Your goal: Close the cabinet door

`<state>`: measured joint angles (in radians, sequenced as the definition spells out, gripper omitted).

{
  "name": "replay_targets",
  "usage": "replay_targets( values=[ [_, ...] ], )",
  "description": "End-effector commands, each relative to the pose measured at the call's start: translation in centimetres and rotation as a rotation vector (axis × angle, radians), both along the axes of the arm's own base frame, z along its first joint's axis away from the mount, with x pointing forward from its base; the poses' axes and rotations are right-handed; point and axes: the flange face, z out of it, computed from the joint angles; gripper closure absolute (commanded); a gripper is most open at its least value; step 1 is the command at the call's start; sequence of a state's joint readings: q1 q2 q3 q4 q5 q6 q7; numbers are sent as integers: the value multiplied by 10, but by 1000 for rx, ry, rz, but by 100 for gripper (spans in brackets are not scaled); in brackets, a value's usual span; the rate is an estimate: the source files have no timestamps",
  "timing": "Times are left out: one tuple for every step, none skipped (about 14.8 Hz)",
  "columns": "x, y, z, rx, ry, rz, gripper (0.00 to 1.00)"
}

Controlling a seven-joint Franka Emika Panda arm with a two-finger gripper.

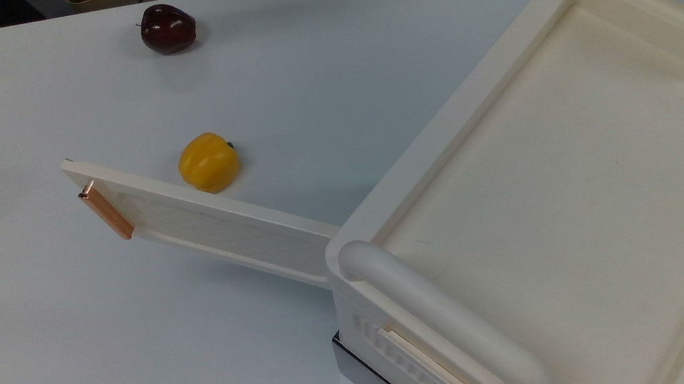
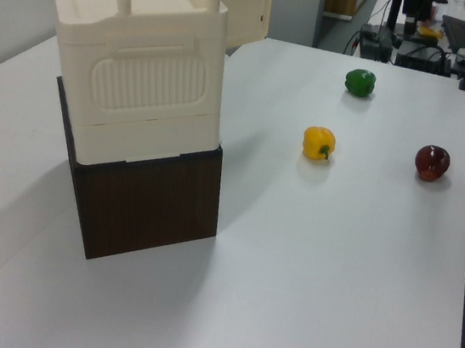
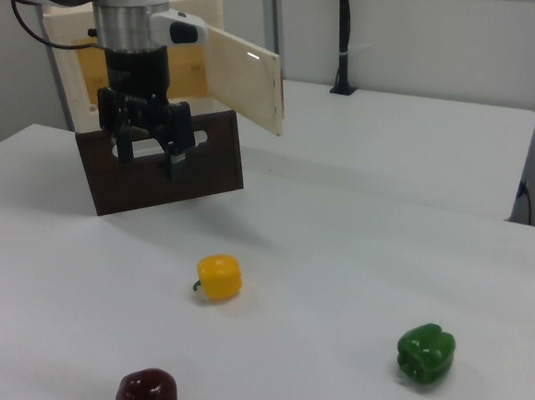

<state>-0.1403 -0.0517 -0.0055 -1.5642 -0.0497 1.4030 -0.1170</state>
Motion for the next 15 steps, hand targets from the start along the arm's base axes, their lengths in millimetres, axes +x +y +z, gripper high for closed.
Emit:
replay_targets(
  values=[
    [-14, -2, -1, 5, 43, 12, 0],
    [-15, -1, -2, 7, 52, 12, 0],
    [-16, -1, -3, 10, 64, 13, 0],
    [-18, 0, -4, 15, 80, 14, 0],
    [-19, 0, -5, 16, 91, 13, 0],
    [-19, 0, -6, 17, 94, 13, 0],
    [-20, 0, -6, 18, 97, 14, 0],
    [-20, 0, -6, 18, 97, 14, 0],
    [-20, 2, -6, 17, 99, 17, 0],
    [-20, 3, -6, 18, 99, 20, 0],
    [-20, 3, -6, 18, 99, 20, 9],
    [-19, 3, -7, 18, 100, 22, 22],
    [-18, 3, -7, 18, 100, 24, 50],
    [-18, 3, -7, 18, 99, 24, 73],
    [-18, 3, -7, 18, 99, 24, 85]
  ],
)
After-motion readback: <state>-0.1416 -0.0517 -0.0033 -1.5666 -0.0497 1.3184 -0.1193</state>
